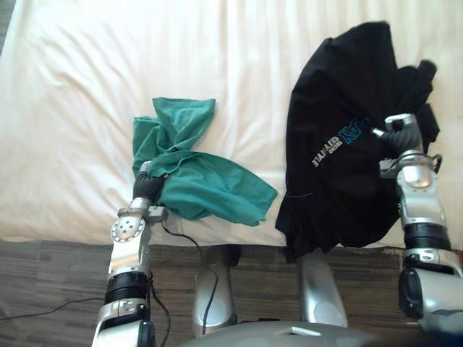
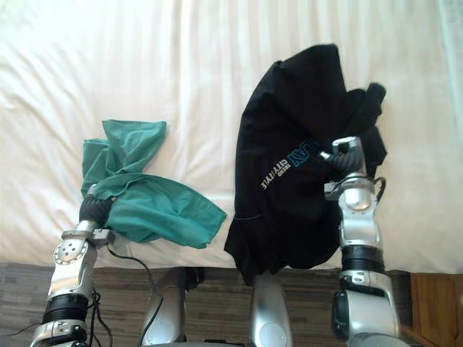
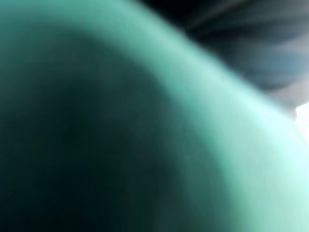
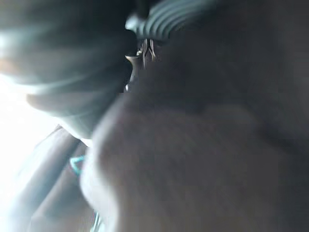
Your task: Tidy the bed and pick cloth on bed and put in laundry
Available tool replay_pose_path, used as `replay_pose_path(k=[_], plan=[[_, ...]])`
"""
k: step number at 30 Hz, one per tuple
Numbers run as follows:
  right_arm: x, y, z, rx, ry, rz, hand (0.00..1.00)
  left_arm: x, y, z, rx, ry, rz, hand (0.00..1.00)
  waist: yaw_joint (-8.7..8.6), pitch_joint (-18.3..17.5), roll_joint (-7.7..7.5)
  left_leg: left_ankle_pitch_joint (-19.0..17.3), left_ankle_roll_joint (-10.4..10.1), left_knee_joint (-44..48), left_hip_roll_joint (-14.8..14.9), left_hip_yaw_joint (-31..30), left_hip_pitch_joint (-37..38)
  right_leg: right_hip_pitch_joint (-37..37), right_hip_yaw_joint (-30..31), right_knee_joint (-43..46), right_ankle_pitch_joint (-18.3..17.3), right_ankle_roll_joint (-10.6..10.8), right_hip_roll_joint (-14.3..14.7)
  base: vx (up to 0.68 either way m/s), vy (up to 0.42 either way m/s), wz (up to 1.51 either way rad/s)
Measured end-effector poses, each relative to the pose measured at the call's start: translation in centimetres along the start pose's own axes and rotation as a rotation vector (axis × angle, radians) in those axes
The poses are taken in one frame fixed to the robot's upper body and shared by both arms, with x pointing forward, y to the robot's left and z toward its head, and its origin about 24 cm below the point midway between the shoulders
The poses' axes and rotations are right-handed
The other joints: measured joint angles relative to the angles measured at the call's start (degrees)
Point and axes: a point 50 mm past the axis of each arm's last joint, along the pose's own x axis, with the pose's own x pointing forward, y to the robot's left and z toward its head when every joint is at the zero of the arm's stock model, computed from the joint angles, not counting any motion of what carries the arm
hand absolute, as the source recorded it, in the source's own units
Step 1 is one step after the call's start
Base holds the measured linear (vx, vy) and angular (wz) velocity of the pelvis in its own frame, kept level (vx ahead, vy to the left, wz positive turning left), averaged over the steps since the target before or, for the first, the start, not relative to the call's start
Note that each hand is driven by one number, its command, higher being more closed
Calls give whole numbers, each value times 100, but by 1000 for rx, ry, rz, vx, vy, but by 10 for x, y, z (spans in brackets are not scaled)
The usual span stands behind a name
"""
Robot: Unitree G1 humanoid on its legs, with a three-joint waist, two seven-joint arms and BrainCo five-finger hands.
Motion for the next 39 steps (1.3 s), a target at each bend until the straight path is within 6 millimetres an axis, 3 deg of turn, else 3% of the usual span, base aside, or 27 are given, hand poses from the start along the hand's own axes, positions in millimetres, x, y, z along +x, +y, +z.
replay_pose_path(k=[3,6,9,11,15,22,27,28,31,32,36,39], plan=[[-22,33,-27,39,57,62,100,0,2,-6,1,59,39,100,37,-111,-201,-76,-30,1,114,56,277,315,6,-103,-2,-2,91,-5,-18,-13],[-59,65,-58,132,140,114,100,-2,4,-15,25,120,74,100,120,-297,-455,-100,-66,-155,197,97,631,733,-13,-411,33,30,179,30,-23,-8],[-95,82,-87,218,233,132,100,-5,1,-30,15,186,71,100,153,-603,-606,65,-106,-659,121,130,956,1107,-17,-951,189,127,183,69,5,6],[-115,87,-105,266,300,149,100,-10,-3,-45,-12,250,62,100,111,-801,-650,384,-112,-1400,-104,144,1382,1501,-21,-1540,459,170,126,151,50,16],[-147,87,-127,394,386,165,100,-21,-14,-74,-104,368,35,100,-42,-1049,-509,858,-72,-2589,-459,143,2216,2294,-127,-2458,779,329,22,136,58,15],[-180,96,-144,584,494,291,100,-45,-23,-100,-244,454,3,100,-177,-1238,-467,877,-59,-3026,-713,40,2950,3187,-365,-3020,844,442,-104,98,62,14],[-199,104,-148,713,533,424,100,-54,-38,-109,-319,469,-53,100,-346,-1270,-499,919,1,-3113,-889,-411,3169,3695,-816,-3191,804,536,-233,28,18,47],[-204,107,-148,751,534,446,100,-54,-47,-110,-331,457,-72,100,-374,-1274,-484,949,44,-3135,-946,-628,3096,3714,-847,-3105,705,575,-267,-43,-14,72],[-219,110,-147,833,544,417,100,-55,-67,-110,-386,429,-114,100,-505,-1284,-496,1012,144,-3117,-1089,-1378,2938,3523,-158,-2426,-132,403,-109,-21,-60,114],[-223,111,-147,843,549,412,100,-58,-72,-111,-410,428,-122,100,-486,-1330,-554,1045,154,-3168,-1143,-1540,2943,3491,-181,-2237,-276,400,-126,20,-116,120],[-222,115,-144,810,547,418,100,-80,-81,-120,-526,432,-82,100,-403,-1446,-496,1201,145,-3276,-1224,-1794,2936,3517,-397,-1980,-397,337,-197,52,-72,45],[-218,119,-139,764,542,435,100,-81,-83,-119,-548,424,-50,100,-441,-1434,-469,1365,146,-3278,-1250,-1969,2884,3574,-534,-1991,-378,311,-206,-38,-42,31]])
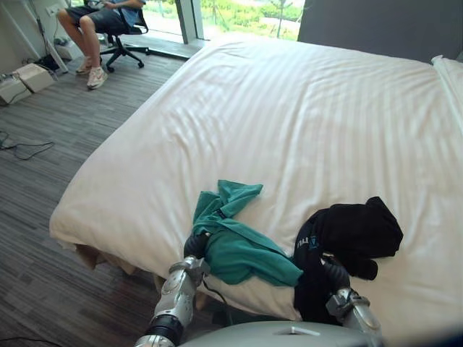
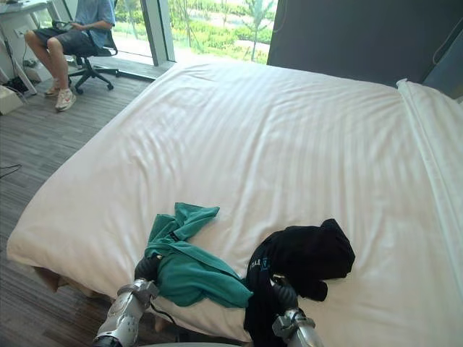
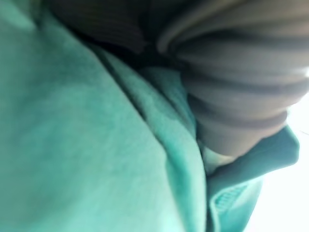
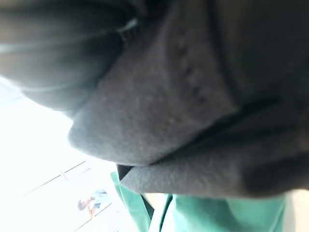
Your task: Tidy the bed and pick cloth on bed and put in laundry
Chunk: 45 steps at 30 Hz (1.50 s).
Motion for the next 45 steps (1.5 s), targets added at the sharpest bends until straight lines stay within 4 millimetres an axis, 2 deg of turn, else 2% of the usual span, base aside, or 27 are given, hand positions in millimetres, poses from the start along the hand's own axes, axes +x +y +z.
replay_pose_path(k=[4,5,7,8,10,11,12,13,14,15,16,17,18,19,21,23,25,28,31,32,33,35,36,37,38,41,45], plan=[[2,5,1,-62,23,-2,100,-4,-3,-7,-27,5,41,100,-5,12,36,109,-21,-33,-5,-458,-126,141,-530,1,-92,-31,5,-118,-55,69],[3,6,2,-82,25,-13,100,-6,-5,-7,-36,-3,44,100,8,14,35,110,100,-39,-26,-480,-244,145,-864,29,-147,-55,-48,-139,-11,110],[1,8,2,-99,25,-47,100,-10,-4,-11,-46,11,63,100,-24,11,-40,-151,729,-36,-22,254,-405,245,-1470,-39,-68,63,-223,-83,31,154],[0,4,4,-104,18,-91,100,-10,-7,-15,-58,31,64,100,-33,62,-215,-262,903,20,-4,984,-464,413,-2054,-128,0,91,-421,-1,93,213],[-1,-4,12,-119,-7,-154,100,-9,-14,-20,-50,70,41,100,-12,136,-99,-236,961,605,84,2013,-736,559,-2633,33,13,111,-533,25,153,193],[1,-11,23,-144,-34,-180,100,-13,-17,-26,-66,93,37,100,19,240,122,23,923,769,152,2172,-796,533,-2612,233,-15,74,-481,30,162,116],[3,-12,25,-148,-33,-190,100,-15,-16,-30,-68,107,44,100,27,278,178,85,837,761,88,2040,-788,516,-2587,347,-28,26,-511,-10,198,118],[2,-14,25,-142,-30,-213,100,-21,-11,-35,-44,137,55,100,20,280,166,101,836,642,-16,1781,-787,456,-2275,378,-225,-144,-518,-72,121,121],[2,-14,25,-133,-32,-223,100,-27,-4,-39,-32,163,77,100,10,267,86,37,816,547,-215,1704,-817,548,-2001,203,-413,35,-512,-88,99,119],[0,-17,24,-129,-30,-236,100,-28,-2,-42,-33,179,85,100,13,273,72,-111,799,606,-248,1847,-819,600,-1993,132,-416,103,-500,-70,82,118],[-5,-24,25,-130,-25,-266,100,-31,-1,-47,-40,201,91,100,-36,270,46,-763,514,830,-259,2368,-844,756,-2009,-104,-448,79,-497,-23,112,120],[-11,-28,19,-116,-13,-292,100,-32,0,-48,-32,207,92,100,-107,226,-224,-1102,778,1521,-78,2933,-996,830,-2099,-263,-310,-7,-724,-2,116,103],[-12,-29,21,-114,-21,-298,100,-32,-1,-48,-22,209,86,100,7,222,-93,-1080,950,1925,118,3020,-1054,805,-2239,-93,-239,106,-824,53,115,106],[-16,-38,25,-111,-36,-343,100,-39,2,-56,-21,235,100,100,-134,240,49,-764,632,1864,190,2845,-987,782,-2315,338,-465,356,-883,61,70,75],[-19,-43,23,-99,-34,-369,100,-40,3,-55,-18,230,104,100,-173,193,-42,-558,709,1369,-74,2684,-837,811,-2346,343,-334,297,-941,45,64,73],[-29,-55,17,-84,-9,-440,100,-48,14,-57,-4,248,133,100,-153,209,2,-64,716,436,-330,2369,-462,859,-2621,429,53,224,-944,32,52,65],[-35,-63,10,-70,18,-486,100,-52,22,-60,8,273,155,100,-139,214,-25,134,692,-38,-421,2146,-222,964,-2806,521,167,221,-936,13,13,57],[-44,-72,4,-63,32,-532,100,-54,30,-62,35,302,166,100,-117,217,-30,116,699,-43,-474,1891,-202,920,-2976,1024,260,166,-1085,19,26,51],[-55,-77,-4,-69,64,-559,100,-52,32,-62,67,310,157,100,-26,241,23,-29,683,-44,-466,1642,-231,716,-2928,1846,502,-232,-1238,14,39,61],[-57,-77,-9,-63,81,-563,100,-49,30,-60,70,301,153,100,-34,273,90,-34,679,-43,-389,1505,-268,566,-2595,1923,353,-305,-1051,16,14,82],[-58,-75,-13,-57,92,-559,100,-45,28,-57,74,293,144,100,-45,295,154,-35,679,-43,-338,1368,-364,460,-2067,1628,-20,-181,-615,13,-4,90],[-60,-76,-15,-52,95,-558,100,-38,26,-56,82,297,133,100,-82,323,134,-207,663,-36,-417,1439,-492,390,-1422,781,-297,-152,-59,16,-44,77],[-61,-73,-18,-32,90,-550,100,-37,26,-55,82,297,133,100,-94,298,-74,-385,727,88,-571,1810,-548,398,-1135,53,-414,-311,20,32,-59,66],[-62,-73,-16,-33,72,-544,100,-34,27,-52,87,291,136,100,-189,363,-150,-463,883,500,-554,2075,-723,421,-938,-68,-413,-268,55,36,-103,76],[-64,-76,-12,-34,42,-546,100,-34,23,-59,72,318,135,100,-276,515,41,-350,874,847,-489,2083,-799,452,-928,228,-478,-233,121,67,-71,64],[-72,-75,-21,4,59,-560,100,-40,21,-68,81,353,131,100,-247,482,5,-108,804,444,-735,1877,-489,533,-713,346,-522,-243,54,53,-24,30],[-64,-62,-36,58,106,-529,100,-42,22,-69,84,357,132,100,-149,484,-4,133,790,-29,-865,1708,-340,504,-727,347,-483,-170,27,25,-28,20]])
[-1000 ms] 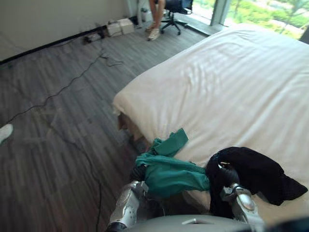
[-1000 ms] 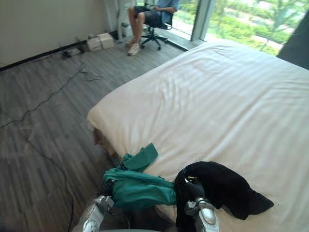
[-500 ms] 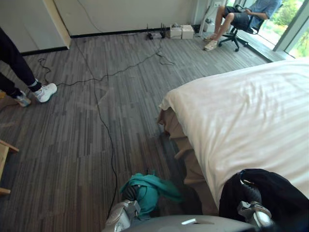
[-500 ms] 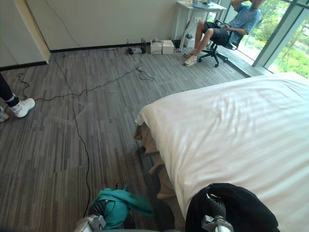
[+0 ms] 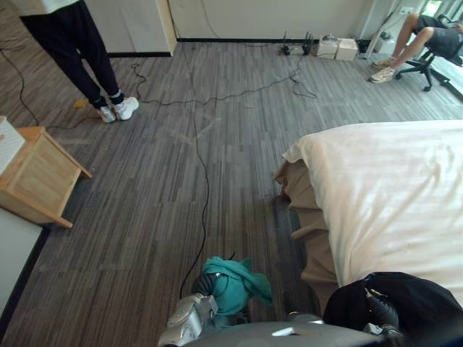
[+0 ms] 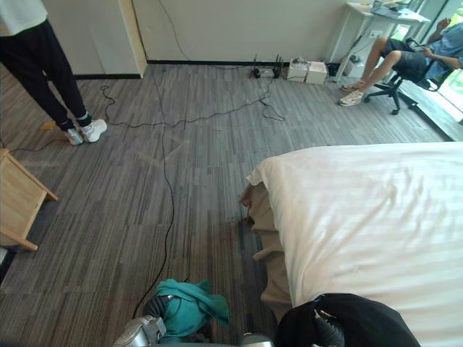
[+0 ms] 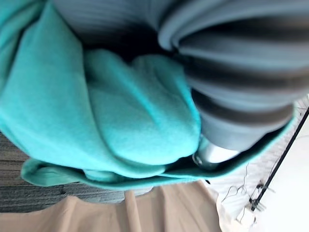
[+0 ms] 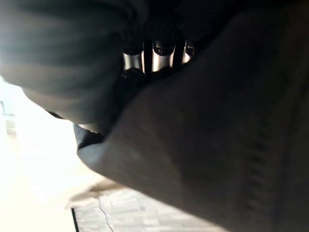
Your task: Tidy the bed and pick cloth on bed and put in laundry
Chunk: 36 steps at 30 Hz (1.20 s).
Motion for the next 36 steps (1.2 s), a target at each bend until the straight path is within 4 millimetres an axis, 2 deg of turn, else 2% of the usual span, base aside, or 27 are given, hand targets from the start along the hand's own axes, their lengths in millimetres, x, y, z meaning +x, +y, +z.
replay_pose_path(k=[1,9,13,14,15,16,17,19,21,23,24,26,27,28,29,32,36], plan=[[22,63,-5,53,71,189,100,-4,8,-3,17,-2,-13,100,238,-134,173,-321,-289,-11,369,-257,727,24,474,-585,625,19,-10,2,-13,7],[20,64,-8,47,79,192,100,-4,8,-4,13,-6,-12,100,217,-139,163,-323,-293,-10,389,-206,740,36,500,-606,632,10,7,0,0,-2],[16,68,-8,30,70,208,100,-6,9,-3,7,-41,-7,100,232,-149,140,-372,-360,73,453,-71,769,46,607,-618,649,-11,49,11,-11,-14],[16,69,-7,28,66,214,100,-7,9,-2,-1,-54,-5,100,226,-140,106,-499,-354,331,481,-68,645,49,607,-616,666,-10,44,30,-42,-7],[15,71,-6,26,61,225,100,-7,8,2,-15,-83,-6,100,236,-108,72,-854,-399,1086,589,-56,281,52,600,-611,695,-7,54,17,-61,-1],[15,71,-4,15,54,234,100,-6,6,9,-20,-125,-12,100,275,4,112,-1231,-523,2221,827,2,-205,93,586,-621,731,-38,137,-10,-82,4],[15,69,1,-1,38,245,100,-6,3,13,-36,-155,-20,100,280,108,205,-1416,-687,3218,1085,64,-636,221,519,-677,738,-70,244,-27,-58,8],[15,62,2,-13,35,233,100,-6,0,14,-66,-177,-23,100,290,180,314,-1421,-706,3850,1227,58,-869,416,431,-742,732,-85,300,-24,-10,25],[14,56,2,-23,37,223,100,-6,-2,12,-81,-176,-24,100,298,198,350,-1422,-708,3816,1205,47,-856,445,329,-757,724,-93,290,-25,20,31],[15,56,9,-29,10,232,100,-6,-3,13,-117,-190,-25,100,334,358,476,-1422,-709,3501,1144,54,-736,448,316,-764,728,-110,276,-69,61,22],[15,56,10,-28,7,234,100,-7,-2,13,-117,-191,-23,100,341,367,485,-1418,-721,3464,1125,55,-729,454,319,-775,731,-119,260,-66,65,11],[14,56,9,-29,10,241,100,-8,0,13,-118,-193,-17,100,419,370,491,-1564,-634,3139,1055,58,-700,493,314,-778,706,-174,117,-46,74,4],[13,54,8,-30,15,239,100,-8,0,13,-118,-192,-16,100,436,372,493,-1529,-657,2927,1099,43,-693,532,312,-784,693,-161,77,-45,91,-1],[12,53,6,-31,20,237,100,-8,1,12,-118,-192,-14,100,438,369,497,-1416,-730,2666,1160,23,-667,575,312,-792,664,-116,59,-19,191,6],[9,48,2,-35,34,229,100,-10,3,11,-115,-191,-9,100,437,357,495,-1011,-648,2413,1273,157,-593,681,300,-783,589,-18,14,26,215,5],[7,50,-1,-53,50,247,100,-12,8,11,-106,-190,3,100,463,296,409,-1294,-351,2463,1055,393,-633,597,406,-703,471,184,-287,121,229,-14],[5,54,-6,-65,72,266,100,-14,13,11,-93,-182,14,100,497,159,283,-1692,-90,2629,833,535,-681,351,511,-181,410,367,-569,178,155,-12]])
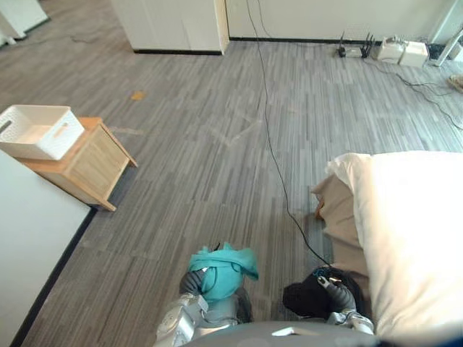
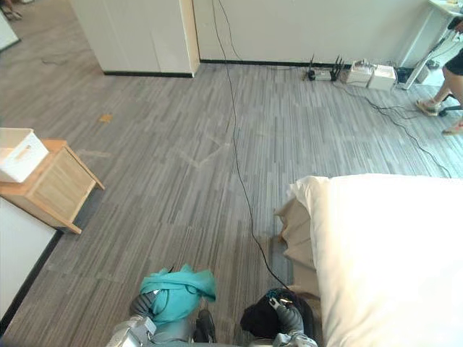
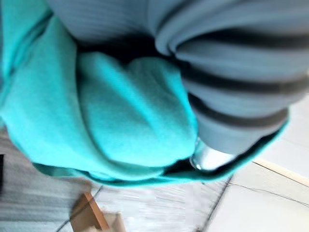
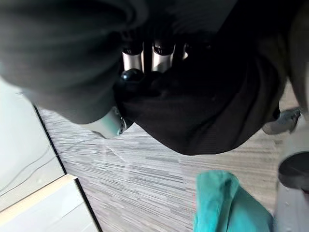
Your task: Tidy the bed and pick cloth on bed and put in laundry
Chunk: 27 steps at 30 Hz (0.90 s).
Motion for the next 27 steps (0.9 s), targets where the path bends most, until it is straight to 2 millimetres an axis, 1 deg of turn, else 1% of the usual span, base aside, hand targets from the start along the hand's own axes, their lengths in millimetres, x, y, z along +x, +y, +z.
replay_pose_path(k=[1,2,3,4,5,6,7,8,9,10,11,13,14,15,16,17,18,19,20,21,22,23,24,25,26,27], plan=[[-2,0,-2,3,5,-3,100,-1,0,-1,0,7,2,100,0,-88,-22,-93,76,-9,-34,33,21,-284,16,657,-85,112,-121,252,163,1],[-1,1,-2,4,6,-1,100,-1,1,-1,4,8,2,100,5,-117,-62,-163,132,-11,-70,34,52,-575,42,1449,-118,156,-233,230,126,7],[-1,4,-3,11,3,5,100,-2,4,1,24,6,2,100,39,-160,-191,-243,141,-46,-190,25,145,-972,113,2664,37,158,-417,332,129,6],[-3,6,-4,14,0,12,100,-3,8,4,55,8,0,100,62,-199,-365,-281,150,-200,-383,-1,380,-1327,124,3544,449,28,-671,306,100,13],[-4,6,-4,10,0,14,100,-4,10,3,62,14,3,100,52,-181,-382,-302,185,-401,-493,-117,689,-1623,132,4311,802,-36,-849,319,95,15],[-4,6,-4,10,-1,14,100,-5,10,2,65,19,4,100,33,-179,-368,-309,191,-456,-501,-176,781,-1730,121,4532,721,-43,-848,261,54,28],[-4,6,-3,11,-7,17,100,-5,9,1,74,29,5,100,-17,-174,-360,-301,225,-588,-498,-290,987,-1943,77,4869,514,-73,-809,332,38,43],[-3,8,0,12,-22,22,100,-6,7,-1,80,41,-2,100,-69,-147,-327,-295,209,-731,-486,-439,1203,-2169,-10,4985,284,-106,-710,396,18,58],[-4,8,2,15,-35,23,100,-5,5,-2,83,50,-9,100,-118,-137,-325,-290,179,-835,-457,-517,1387,-2396,-114,4917,120,-137,-652,411,-21,71],[-3,8,5,11,-50,27,100,-4,3,-3,85,64,-15,100,-159,-76,-281,-335,163,-858,-363,-643,1612,-2573,-316,4558,-36,-223,-548,355,-40,65],[-2,8,7,9,-57,29,100,-4,2,-5,87,79,-16,100,-199,-58,-254,-343,144,-924,-301,-745,1801,-2699,-413,4151,-98,-239,-451,397,-66,67],[-2,8,10,25,-75,29,100,-5,0,-11,96,113,-16,100,-277,-11,-180,-348,126,-1042,-125,-954,2100,-2832,-553,3023,-41,-261,-253,397,-95,73],[-2,9,11,32,-85,29,100,-5,1,-13,110,126,-16,100,-315,5,-159,-389,47,-1043,-1,-1007,2238,-2907,-542,2096,241,-247,-154,404,-136,80],[-1,9,13,31,-91,32,100,-5,1,-14,113,131,-15,100,-343,19,-142,-454,-71,-1042,92,-1043,2340,-2932,-525,1491,529,-237,-101,454,-170,79],[-1,10,14,32,-96,35,100,-6,2,-15,114,131,-12,100,-340,64,-157,-568,-271,-1051,185,-1086,2448,-2919,-522,666,964,-170,-47,571,-239,57],[-1,12,14,33,-96,41,100,-7,6,-12,124,122,-8,100,-285,112,-229,-748,-573,-1044,220,-1068,2651,-2903,-489,46,1384,-180,-53,498,-224,42],[-1,13,14,33,-95,44,100,-8,7,-13,124,125,-3,100,-274,153,-218,-881,-736,-1022,281,-1071,2798,-2887,-459,122,1838,-309,-38,511,-253,24],[-1,14,16,34,-103,49,100,-10,7,-18,116,136,0,100,-278,168,-250,-984,-879,-1014,423,-1063,2943,-2928,-426,438,2204,-563,-2,505,-273,15],[-1,8,23,16,-125,45,100,-11,4,-22,106,141,-3,100,-288,182,1,-1031,-961,-994,618,-990,2991,-3080,-460,900,1956,-733,138,583,-334,6],[-1,5,29,10,-144,38,100,-11,0,-24,100,135,-16,100,-293,203,69,-1023,-973,-945,747,-906,2976,-3226,-493,1236,1693,-789,200,463,-287,2],[0,5,31,8,-151,37,100,-10,-4,-25,101,132,-30,100,-316,204,88,-1001,-1009,-872,836,-894,2905,-3425,-521,1601,1433,-816,208,454,-299,-2],[1,5,33,6,-156,39,100,-9,-3,-24,122,128,-34,100,-328,205,84,-982,-1016,-488,959,-919,2729,-3601,-578,2029,1051,-879,258,448,-334,-5],[2,5,34,6,-156,39,100,-8,-3,-23,123,128,-32,100,-335,203,91,-966,-991,-167,1040,-941,2611,-3621,-608,2131,926,-947,309,439,-334,-21],[4,4,36,5,-154,38,100,-9,-3,-24,122,130,-31,100,-323,190,159,-839,-862,592,1235,-976,2314,-3576,-634,2204,747,-1040,425,337,-261,-26],[5,4,38,1,-152,39,100,-8,-4,-24,121,130,-32,100,-320,196,221,-615,-835,1223,1393,-1064,2037,-3487,-649,2178,647,-1062,546,365,-269,-29],[6,3,39,-5,-148,39,100,-8,-4,-23,122,124,-40,100,-347,193,291,106,-859,2192,1595,-1308,1565,-3261,-668,2011,536,-1116,771,439,-278,-25]])
